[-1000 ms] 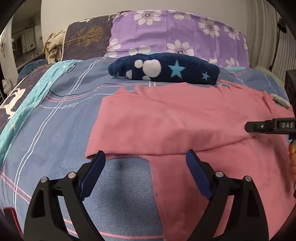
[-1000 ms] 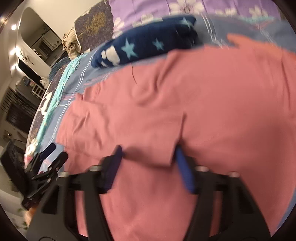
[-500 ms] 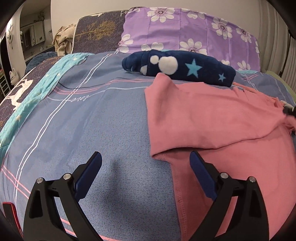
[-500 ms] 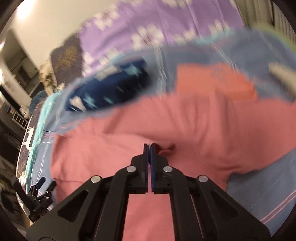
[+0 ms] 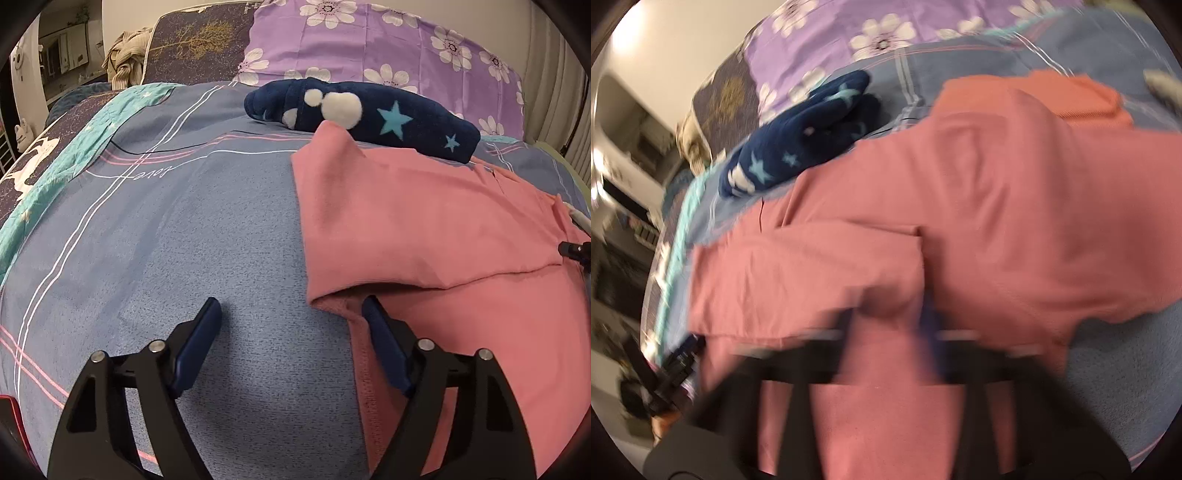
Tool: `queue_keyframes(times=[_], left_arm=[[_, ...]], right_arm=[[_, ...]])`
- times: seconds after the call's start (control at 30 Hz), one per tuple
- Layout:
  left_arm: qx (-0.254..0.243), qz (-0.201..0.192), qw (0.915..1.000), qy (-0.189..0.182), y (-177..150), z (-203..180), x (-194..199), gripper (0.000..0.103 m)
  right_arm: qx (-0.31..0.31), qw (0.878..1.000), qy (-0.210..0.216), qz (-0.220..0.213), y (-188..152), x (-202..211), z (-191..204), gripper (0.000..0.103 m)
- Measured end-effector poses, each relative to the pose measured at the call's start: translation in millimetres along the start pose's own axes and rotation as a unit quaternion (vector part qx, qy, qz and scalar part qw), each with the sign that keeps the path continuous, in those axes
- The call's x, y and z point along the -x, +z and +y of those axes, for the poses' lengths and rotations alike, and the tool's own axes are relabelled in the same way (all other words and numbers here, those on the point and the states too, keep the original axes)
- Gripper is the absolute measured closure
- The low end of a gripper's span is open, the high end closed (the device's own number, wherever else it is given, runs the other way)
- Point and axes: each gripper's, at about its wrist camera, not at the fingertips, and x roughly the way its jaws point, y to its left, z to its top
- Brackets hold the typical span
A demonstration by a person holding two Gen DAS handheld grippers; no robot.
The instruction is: Fold small clothes
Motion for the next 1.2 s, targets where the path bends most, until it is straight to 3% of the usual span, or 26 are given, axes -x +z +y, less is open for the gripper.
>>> queue_keyframes(times=[0.1, 0.13, 0.2, 0.3, 0.33, 0.43, 0.47, 0.57, 0.63, 0.73, 0.9, 0.97, 1.1, 1.2], left_arm=[[0.005, -0.003, 1.0, -0.005, -0.3, 2.2, 0.9, 0.029], [0.007, -0.002, 1.0, -0.007, -0.4, 2.8, 0.7, 0.029], [0.006, -0.003, 1.0, -0.006, -0.2, 1.8, 0.8, 0.029], [0.006, -0.008, 0.9999, -0.007, -1.1, 1.4, 2.6, 0.029], [0.009, -0.011, 0.9998, -0.011, -1.3, 2.8, 3.6, 0.029], [0.022, -0.017, 0.9992, -0.028, -1.2, 8.0, 6.6, 0.035], [0.024, -0.018, 0.9989, -0.035, -1.0, 9.0, 7.4, 0.042], [0.029, -0.024, 0.9965, -0.075, 0.3, 10.4, 10.3, 0.061], [0.031, -0.022, 0.9957, -0.085, 1.0, 10.5, 8.0, 0.063], [0.044, -0.015, 0.9937, -0.102, 0.8, 14.6, 2.7, 0.063], [0.043, -0.02, 0.9928, -0.11, -1.3, 12.6, 1.8, 0.063], [0.033, -0.022, 0.9934, -0.108, -1.1, 8.8, 2.4, 0.069], [0.007, -0.03, 0.994, -0.105, -1.9, 0.3, 5.8, 0.077], [-0.015, -0.035, 0.9948, -0.094, -3.4, -7.4, 8.5, 0.077]], right_arm=[[-0.009, 0.995, 0.068, -0.073, 9.5, 48.0, 13.2, 0.101], [-0.014, 0.995, 0.062, -0.075, 13.6, 56.3, 14.3, 0.101], [-0.02, 0.998, 0.007, -0.058, 22.2, 55.5, 13.6, 0.1], [-0.019, 0.988, -0.149, -0.023, 20.2, 31.5, -1.8, 0.092], [-0.024, 0.986, -0.165, -0.013, 15.3, 25.6, -7.2, 0.086], [-0.049, 0.988, -0.148, -0.01, 1.4, 22.0, -13.9, 0.079], [-0.043, 0.988, -0.147, -0.012, 0.5, 23.3, -10.4, 0.079], [0.019, 0.991, -0.129, -0.017, 11.1, 22.3, 31.5, 0.075], [0.067, 0.992, -0.105, -0.016, 17.2, 17.0, 73.1, 0.065], [0.136, 0.989, -0.066, 0.008, 24.7, -4.0, 138.4, 0.062], [0.245, 0.967, -0.036, 0.053, 24.7, -62.4, 250.0, 0.056], [0.268, 0.96, -0.025, 0.073, 24.9, -88.0, 282.5, 0.051], [0.296, 0.949, -0.011, 0.109, 28.2, -136.8, 329.8, 0.041], [0.336, 0.927, -0.025, 0.166, 25.2, -176.9, 354.5, 0.038]])
